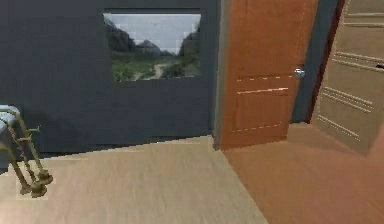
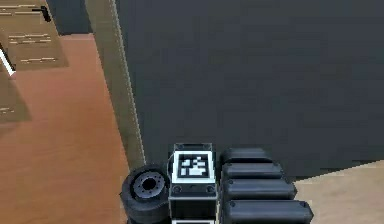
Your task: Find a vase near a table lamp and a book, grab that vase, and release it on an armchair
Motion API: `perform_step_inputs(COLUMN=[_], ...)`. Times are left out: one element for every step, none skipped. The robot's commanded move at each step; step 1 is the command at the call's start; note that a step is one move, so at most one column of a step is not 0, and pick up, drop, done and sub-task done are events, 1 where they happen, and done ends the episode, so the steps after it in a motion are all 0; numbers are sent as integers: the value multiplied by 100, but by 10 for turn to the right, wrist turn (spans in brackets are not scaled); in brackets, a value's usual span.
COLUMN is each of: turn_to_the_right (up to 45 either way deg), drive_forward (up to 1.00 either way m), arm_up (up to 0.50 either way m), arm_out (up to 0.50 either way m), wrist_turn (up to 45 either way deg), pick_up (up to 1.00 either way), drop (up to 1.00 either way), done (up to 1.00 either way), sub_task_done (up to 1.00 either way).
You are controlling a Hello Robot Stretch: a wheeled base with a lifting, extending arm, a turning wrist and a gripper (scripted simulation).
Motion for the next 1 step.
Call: perform_step_inputs(turn_to_the_right=[60], drive_forward=[0], arm_up=[0], arm_out=[0], wrist_turn=[0], pick_up=[0], drop=[0], done=[0], sub_task_done=[0])
